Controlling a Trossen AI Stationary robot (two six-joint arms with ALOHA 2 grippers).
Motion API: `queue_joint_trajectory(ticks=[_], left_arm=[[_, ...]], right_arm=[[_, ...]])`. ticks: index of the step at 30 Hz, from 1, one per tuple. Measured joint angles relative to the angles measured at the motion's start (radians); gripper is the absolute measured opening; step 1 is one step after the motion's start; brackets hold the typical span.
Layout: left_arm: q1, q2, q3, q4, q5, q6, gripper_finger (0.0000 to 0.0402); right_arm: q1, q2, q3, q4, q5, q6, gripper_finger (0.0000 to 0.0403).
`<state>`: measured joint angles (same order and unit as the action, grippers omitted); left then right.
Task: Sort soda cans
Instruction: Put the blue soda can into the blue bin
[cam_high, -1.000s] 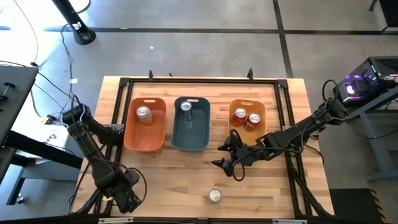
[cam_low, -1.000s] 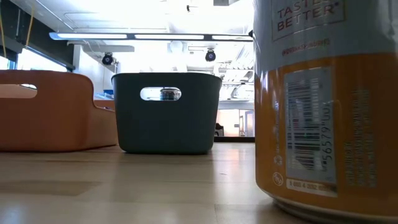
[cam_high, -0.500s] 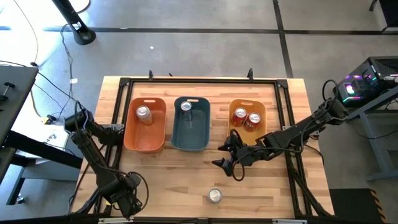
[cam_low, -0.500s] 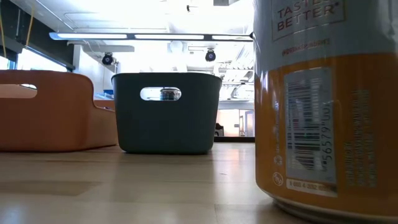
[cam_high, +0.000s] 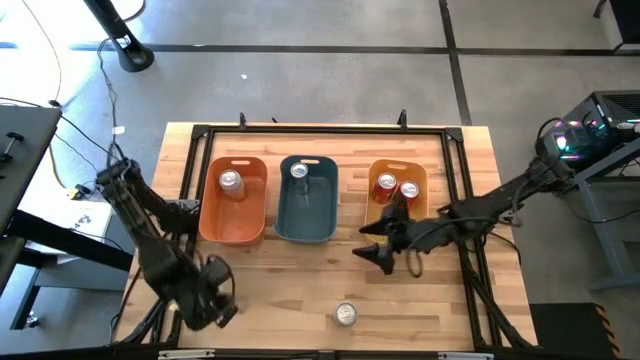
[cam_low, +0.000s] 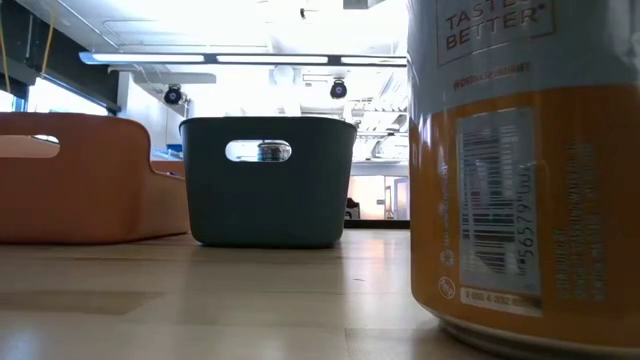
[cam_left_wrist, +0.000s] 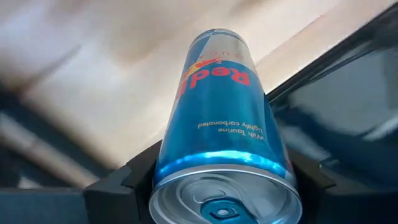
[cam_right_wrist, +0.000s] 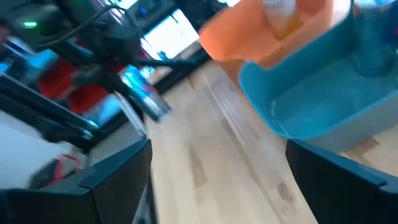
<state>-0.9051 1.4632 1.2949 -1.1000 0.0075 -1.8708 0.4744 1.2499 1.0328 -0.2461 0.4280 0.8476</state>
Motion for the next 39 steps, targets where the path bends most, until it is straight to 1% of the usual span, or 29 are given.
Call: queue_joint_trajectory(ticks=[2, 4, 7, 12, 14, 17, 20, 23, 26, 30, 34, 39], left_arm=[[0.041, -0.046, 0.021, -0.001, -0.1, 0.044, 0.0214], [0.099, -0.085, 0.042, 0.005, -0.183, 0.121, 0.0214], [0.218, -0.115, 0.056, -0.002, -0.226, 0.255, 0.0214], [0.447, -0.106, 0.098, 0.017, -0.23, 0.522, 0.0214], [0.529, -0.089, 0.118, 0.031, -0.226, 0.619, 0.0214], [0.637, -0.061, 0.148, 0.031, -0.222, 0.732, 0.0214], [0.725, -0.033, 0.183, 0.018, -0.213, 0.812, 0.0214], [0.795, 0.002, 0.22, -0.014, -0.189, 0.865, 0.0214], [0.858, 0.051, 0.256, -0.054, -0.174, 0.921, 0.0214], [0.934, 0.149, 0.302, -0.128, -0.098, 1.015, 0.0214], [0.987, 0.259, 0.384, -0.209, -0.09, 1.19, 0.0214], [1.058, 0.39, 0.503, -0.325, -0.12, 1.481, 0.0214]], right_arm=[[0.015, -0.04, 0.0, -0.002, 0.017, -0.009, 0.0365], [0.036, -0.074, 0.0, -0.004, 0.049, -0.018, 0.0365], [0.064, -0.116, 0.0, -0.018, 0.096, -0.023, 0.0365], [0.11, -0.153, 0.0, -0.068, 0.163, -0.024, 0.0365], [0.124, -0.158, 0.0, -0.089, 0.167, -0.019, 0.0365], [0.138, -0.158, 0.0, -0.105, 0.167, -0.018, 0.0365], [0.144, -0.158, 0.0, -0.119, 0.167, -0.019, 0.0365], [0.144, -0.158, 0.0, -0.152, 0.181, -0.019, 0.0365], [0.135, -0.152, 0.0, -0.196, 0.232, -0.018, 0.0365], [0.11, -0.134, 0.0, -0.223, 0.265, 0.007, 0.0365], [0.089, -0.109, 0.0, -0.222, 0.272, 0.034, 0.0365], [0.051, -0.067, 0.0, -0.226, 0.322, 0.111, 0.0365]])
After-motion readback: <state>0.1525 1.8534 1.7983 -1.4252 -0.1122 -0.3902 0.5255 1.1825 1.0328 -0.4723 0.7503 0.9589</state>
